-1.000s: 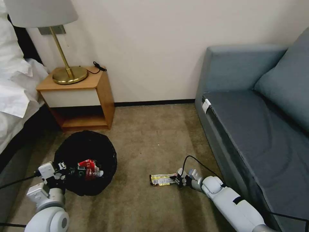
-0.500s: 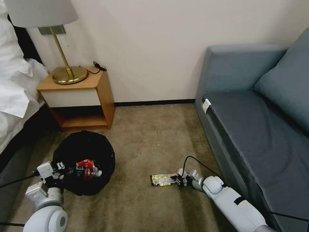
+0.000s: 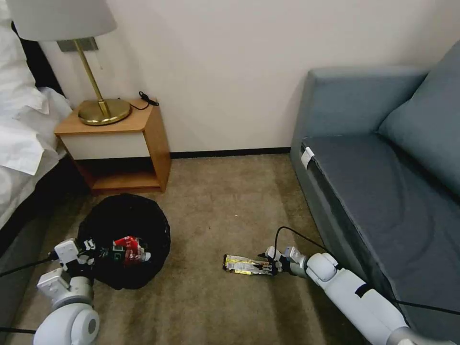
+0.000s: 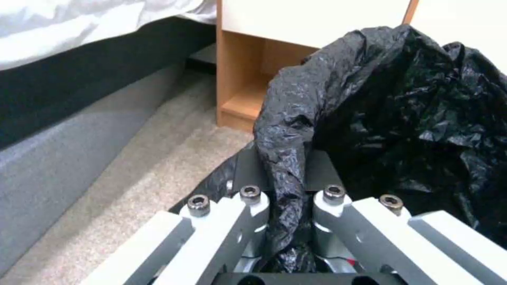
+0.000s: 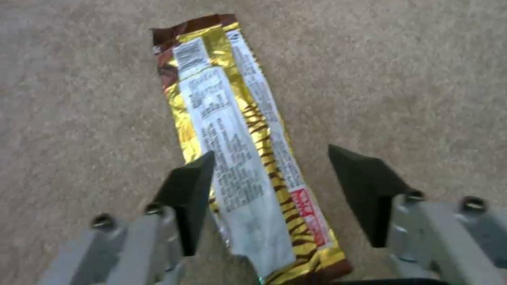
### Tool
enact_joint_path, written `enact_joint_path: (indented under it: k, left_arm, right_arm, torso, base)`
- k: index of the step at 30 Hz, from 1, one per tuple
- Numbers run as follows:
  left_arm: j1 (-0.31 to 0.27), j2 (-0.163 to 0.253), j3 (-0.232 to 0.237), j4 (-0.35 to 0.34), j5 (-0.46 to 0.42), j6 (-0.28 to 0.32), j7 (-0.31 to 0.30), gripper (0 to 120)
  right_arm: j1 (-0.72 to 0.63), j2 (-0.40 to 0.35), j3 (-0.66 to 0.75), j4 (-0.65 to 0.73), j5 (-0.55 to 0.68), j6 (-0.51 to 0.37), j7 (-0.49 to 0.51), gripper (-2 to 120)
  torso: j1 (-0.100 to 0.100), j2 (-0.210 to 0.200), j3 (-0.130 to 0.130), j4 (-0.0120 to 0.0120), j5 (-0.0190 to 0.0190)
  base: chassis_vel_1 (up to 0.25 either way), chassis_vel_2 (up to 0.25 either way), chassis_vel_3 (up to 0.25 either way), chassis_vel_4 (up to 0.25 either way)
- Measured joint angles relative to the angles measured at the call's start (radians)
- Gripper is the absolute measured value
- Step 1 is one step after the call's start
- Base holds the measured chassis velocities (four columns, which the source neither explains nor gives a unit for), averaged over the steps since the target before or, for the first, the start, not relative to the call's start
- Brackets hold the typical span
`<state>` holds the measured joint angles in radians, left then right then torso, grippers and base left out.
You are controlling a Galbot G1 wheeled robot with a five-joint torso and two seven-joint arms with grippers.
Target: Pick up the trash bin, then pick up the garbage on the floor and place it into the trash bin.
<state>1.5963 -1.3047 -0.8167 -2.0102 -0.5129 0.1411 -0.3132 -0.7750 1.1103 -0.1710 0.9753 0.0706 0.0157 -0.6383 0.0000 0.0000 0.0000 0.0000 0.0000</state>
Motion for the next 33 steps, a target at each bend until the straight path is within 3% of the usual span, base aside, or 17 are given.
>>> enact_joint_path:
  k: [11,12,16,33]
  left_arm:
    - [-0.016,-0.002,0.009,0.009,0.002,0.005,0.0,5]
    - [-0.018,-0.004,0.01,0.012,0.003,0.005,0.0,5]
    - [-0.02,-0.007,0.01,0.014,0.003,0.005,0.001,5]
    - [-0.037,-0.014,0.012,0.039,0.004,0.004,0.004,5]
  right_arm:
    - [0.022,-0.012,-0.026,-0.025,0.003,0.003,-0.042,96]
    - [0.032,-0.009,-0.035,-0.039,0.047,-0.006,-0.049,99]
    - [0.046,-0.001,-0.039,-0.064,0.09,-0.017,-0.053,100]
    - [0.097,0.04,-0.043,-0.178,0.032,0.022,-0.085,100]
  torso:
    - [0.0,0.0,0.0,0.0,0.0]
    - [0.0,0.0,0.0,0.0,-0.0001]
    - [0.0,0.0,0.0,0.0,0.0001]
    - [0.0,0.0,0.0,0.0,-0.0001]
  base:
    - [0.0,0.0,0.0,0.0]
    - [0.0,0.0,0.0,0.0]
    - [0.0,0.0,0.0,0.0]
    - [0.0,0.0,0.0,0.0]
